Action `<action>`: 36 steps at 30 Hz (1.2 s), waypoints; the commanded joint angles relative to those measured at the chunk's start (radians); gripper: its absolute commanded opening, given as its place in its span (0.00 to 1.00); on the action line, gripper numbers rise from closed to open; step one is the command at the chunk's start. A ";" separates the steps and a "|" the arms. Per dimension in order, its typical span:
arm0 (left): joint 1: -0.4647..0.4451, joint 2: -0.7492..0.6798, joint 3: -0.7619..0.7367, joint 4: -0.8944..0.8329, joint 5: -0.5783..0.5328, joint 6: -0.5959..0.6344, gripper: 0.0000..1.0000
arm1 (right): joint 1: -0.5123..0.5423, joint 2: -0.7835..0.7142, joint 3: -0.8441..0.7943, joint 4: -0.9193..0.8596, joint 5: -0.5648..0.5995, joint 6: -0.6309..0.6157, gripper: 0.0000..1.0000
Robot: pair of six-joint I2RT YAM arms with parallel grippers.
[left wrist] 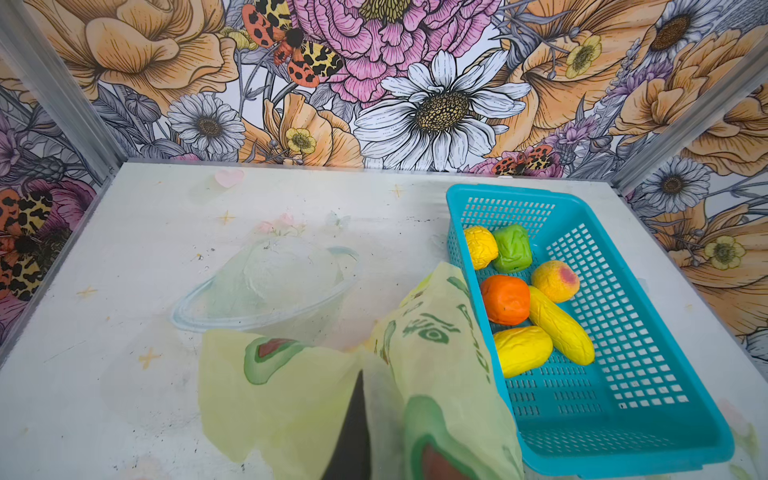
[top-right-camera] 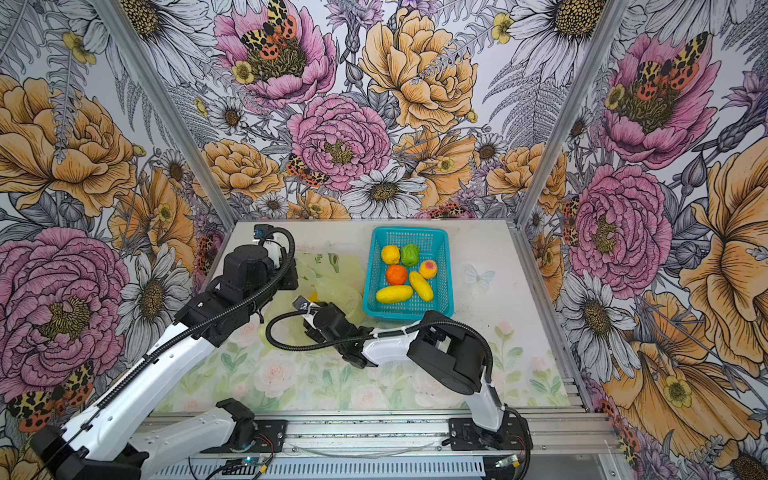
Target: Untie the knot of the plastic bag and take out the fruit
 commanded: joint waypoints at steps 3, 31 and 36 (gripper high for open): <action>-0.007 -0.017 -0.002 0.003 0.017 -0.016 0.00 | -0.027 0.002 0.008 -0.069 0.021 -0.112 0.57; -0.012 -0.022 -0.002 0.003 0.020 -0.015 0.00 | -0.065 0.382 0.542 -0.549 0.320 -0.128 0.78; -0.012 -0.024 -0.002 0.004 0.018 -0.015 0.00 | -0.065 0.371 0.525 -0.549 0.299 -0.118 0.56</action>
